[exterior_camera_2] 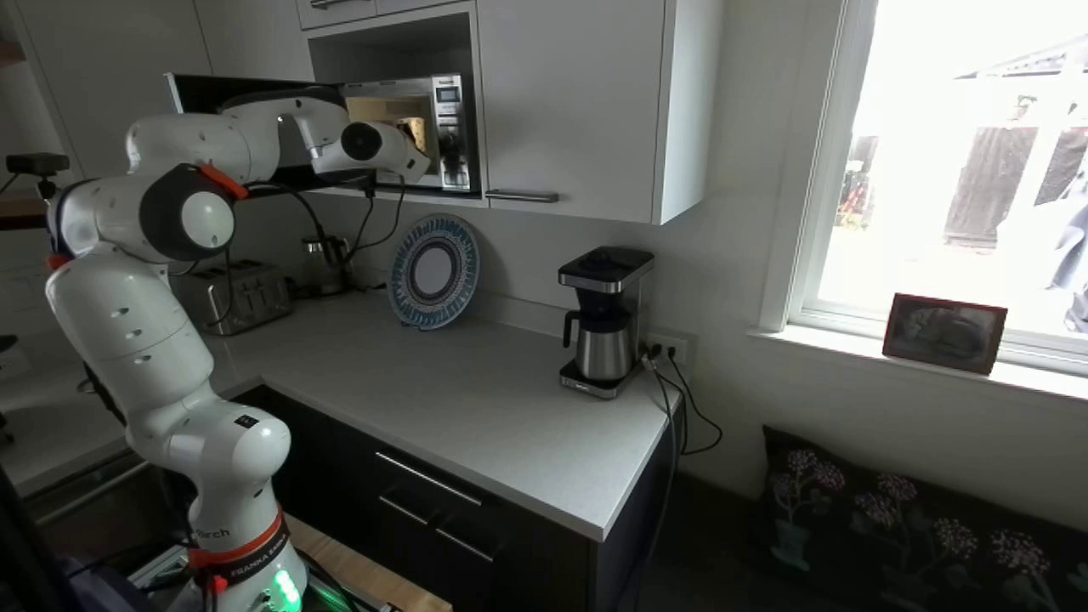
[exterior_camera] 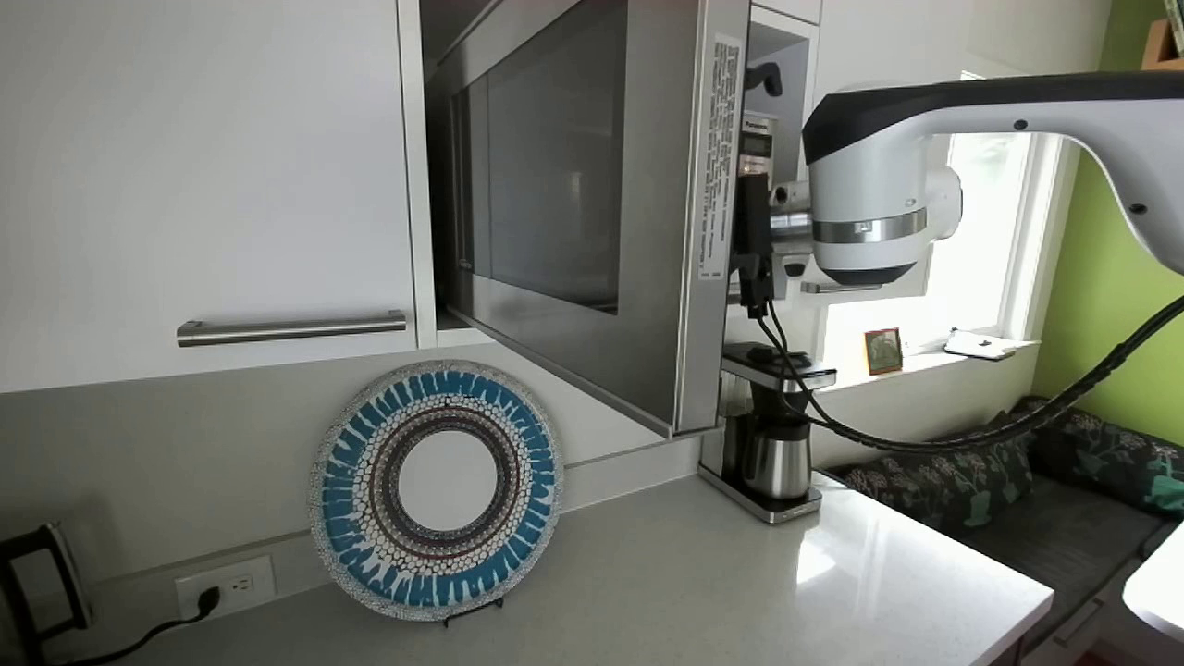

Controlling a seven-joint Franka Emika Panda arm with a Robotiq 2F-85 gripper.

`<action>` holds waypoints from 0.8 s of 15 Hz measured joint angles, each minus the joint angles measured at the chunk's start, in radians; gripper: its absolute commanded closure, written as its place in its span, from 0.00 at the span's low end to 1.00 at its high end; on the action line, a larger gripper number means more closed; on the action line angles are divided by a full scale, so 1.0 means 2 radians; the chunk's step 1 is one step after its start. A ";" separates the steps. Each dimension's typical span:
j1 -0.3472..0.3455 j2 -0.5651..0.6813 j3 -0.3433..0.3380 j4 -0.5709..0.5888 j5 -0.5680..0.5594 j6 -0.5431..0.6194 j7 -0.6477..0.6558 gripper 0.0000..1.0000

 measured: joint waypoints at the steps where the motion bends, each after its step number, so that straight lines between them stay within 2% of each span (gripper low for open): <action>1: 0.000 -0.003 -0.001 -0.005 -0.001 -0.005 0.000 1.00; 6: -0.001 -0.017 -0.001 -0.034 -0.006 -0.012 0.001 1.00; 9: -0.004 -0.026 -0.001 -0.052 -0.031 -0.012 0.015 1.00; 12: -0.007 -0.032 -0.001 -0.062 -0.048 -0.012 0.027 0.68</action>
